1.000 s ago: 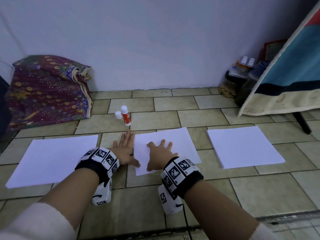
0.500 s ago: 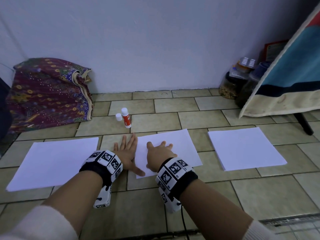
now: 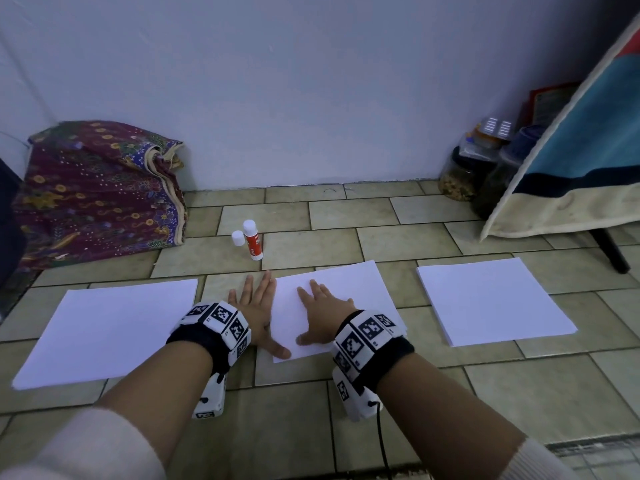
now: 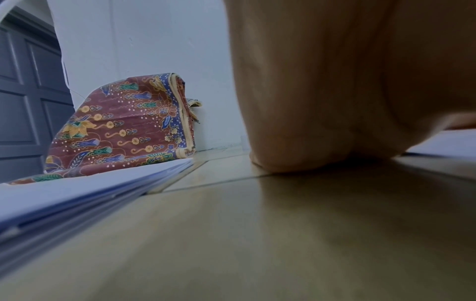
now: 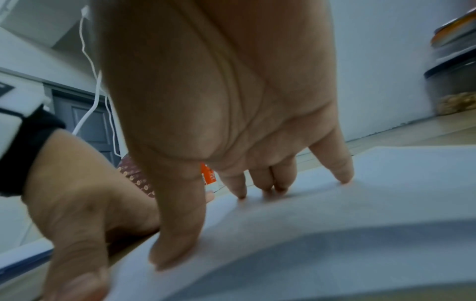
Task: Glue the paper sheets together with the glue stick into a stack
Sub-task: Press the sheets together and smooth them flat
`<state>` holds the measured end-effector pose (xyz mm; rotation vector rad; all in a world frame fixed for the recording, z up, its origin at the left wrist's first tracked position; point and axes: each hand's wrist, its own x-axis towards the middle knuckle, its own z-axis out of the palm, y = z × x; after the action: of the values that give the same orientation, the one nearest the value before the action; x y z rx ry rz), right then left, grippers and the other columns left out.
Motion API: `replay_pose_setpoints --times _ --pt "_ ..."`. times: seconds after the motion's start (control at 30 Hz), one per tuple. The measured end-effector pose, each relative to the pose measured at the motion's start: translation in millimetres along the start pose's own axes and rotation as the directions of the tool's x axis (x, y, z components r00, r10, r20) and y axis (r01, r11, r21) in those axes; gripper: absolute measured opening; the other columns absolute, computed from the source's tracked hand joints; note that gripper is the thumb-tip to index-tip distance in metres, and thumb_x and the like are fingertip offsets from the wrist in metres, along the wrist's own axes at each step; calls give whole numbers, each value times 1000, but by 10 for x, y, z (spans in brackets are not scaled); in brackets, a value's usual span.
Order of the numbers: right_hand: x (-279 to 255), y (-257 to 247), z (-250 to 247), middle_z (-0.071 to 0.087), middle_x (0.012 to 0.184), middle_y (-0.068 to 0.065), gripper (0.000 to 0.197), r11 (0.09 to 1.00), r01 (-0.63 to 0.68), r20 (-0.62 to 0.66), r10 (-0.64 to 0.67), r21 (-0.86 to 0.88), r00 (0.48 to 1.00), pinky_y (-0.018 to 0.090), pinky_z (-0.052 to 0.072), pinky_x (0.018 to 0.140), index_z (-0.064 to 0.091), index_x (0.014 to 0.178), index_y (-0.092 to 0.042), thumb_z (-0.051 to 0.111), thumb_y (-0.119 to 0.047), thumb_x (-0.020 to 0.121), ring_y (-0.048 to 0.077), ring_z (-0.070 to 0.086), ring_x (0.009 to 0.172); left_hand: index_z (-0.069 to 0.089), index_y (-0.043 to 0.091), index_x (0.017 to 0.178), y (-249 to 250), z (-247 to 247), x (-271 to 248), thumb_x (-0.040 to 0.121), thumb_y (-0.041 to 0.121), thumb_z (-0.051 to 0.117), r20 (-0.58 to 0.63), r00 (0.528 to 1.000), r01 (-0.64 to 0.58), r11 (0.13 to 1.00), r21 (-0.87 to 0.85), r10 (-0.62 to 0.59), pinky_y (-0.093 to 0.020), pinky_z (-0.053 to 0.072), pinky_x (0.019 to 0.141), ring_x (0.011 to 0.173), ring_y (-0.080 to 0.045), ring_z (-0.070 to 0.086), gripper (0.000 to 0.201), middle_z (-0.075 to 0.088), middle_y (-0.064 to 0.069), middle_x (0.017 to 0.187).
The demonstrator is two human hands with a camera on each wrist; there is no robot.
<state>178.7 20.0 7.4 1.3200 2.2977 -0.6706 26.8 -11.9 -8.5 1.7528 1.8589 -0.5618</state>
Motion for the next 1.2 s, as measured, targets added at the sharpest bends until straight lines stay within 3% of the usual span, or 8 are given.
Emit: replay_pose_setpoints --times 0.27,0.4,0.7,0.8,0.9,0.97,1.07,1.2 --pt "-30 -39 63 -10 160 8 86 987 -84 -80 95 140 992 59 14 114 1 153 -20 59 -37 92 24 -5 148 -33 6 144 -10 -9 -15 70 63 72 11 1000 -18 999 -37 18 -52 -11 115 140 -31 -33 140 -40 -5 151" --pt "-43 -98 64 -12 159 12 84 975 -149 -54 160 166 986 60 16 113 4 153 -25 60 -36 91 35 -9 146 -33 7 144 -13 -25 -33 69 62 74 16 999 -27 998 -50 28 -53 -12 115 139 -30 -34 141 -40 -4 150" --pt "-32 -135 55 -12 159 13 79 963 -162 -27 172 215 985 64 14 111 6 153 -22 55 -41 93 37 -10 146 -31 10 145 -46 -14 -14 62 63 78 7 999 -40 996 -83 41 -52 -12 115 140 -28 -34 148 -39 -1 151" --pt "-38 -120 45 -1 159 14 85 959 -170 -60 188 225 980 60 25 110 14 150 -16 66 -41 86 36 -2 146 -27 13 148 -33 6 18 45 83 56 -12 1000 -13 989 -149 12 -50 -13 116 141 -25 -32 148 -37 4 152" --pt "-101 -131 -21 16 154 20 86 974 -170 -100 185 148 978 47 30 112 20 146 -4 67 -43 85 34 12 144 -27 12 147 -26 41 38 64 77 63 -37 999 -10 994 -110 6 -51 -13 116 141 -26 -32 139 -38 2 152" --pt "-98 -172 -67 9 156 20 92 975 -187 -84 198 123 977 48 27 114 12 148 -2 67 -42 86 37 10 145 -28 11 147 -19 53 31 72 68 67 -49 999 -9 997 -77 5 -52 -12 115 140 -28 -33 134 -38 0 152" --pt "-5 -210 -88 -11 159 11 109 979 -181 -77 189 96 979 62 22 111 -2 152 -11 74 -41 80 40 -1 145 -29 10 146 -6 44 27 72 68 66 -44 999 5 998 -55 -7 -53 -11 116 140 -29 -33 133 -39 -2 152" --pt "86 -93 -33 -15 160 1 102 999 5 -36 -4 37 999 68 7 110 -3 153 -25 65 -53 83 24 -13 147 -29 10 146 -25 42 29 61 76 67 -34 999 -16 998 -55 14 -53 -11 116 140 -30 -33 144 -40 -2 151"
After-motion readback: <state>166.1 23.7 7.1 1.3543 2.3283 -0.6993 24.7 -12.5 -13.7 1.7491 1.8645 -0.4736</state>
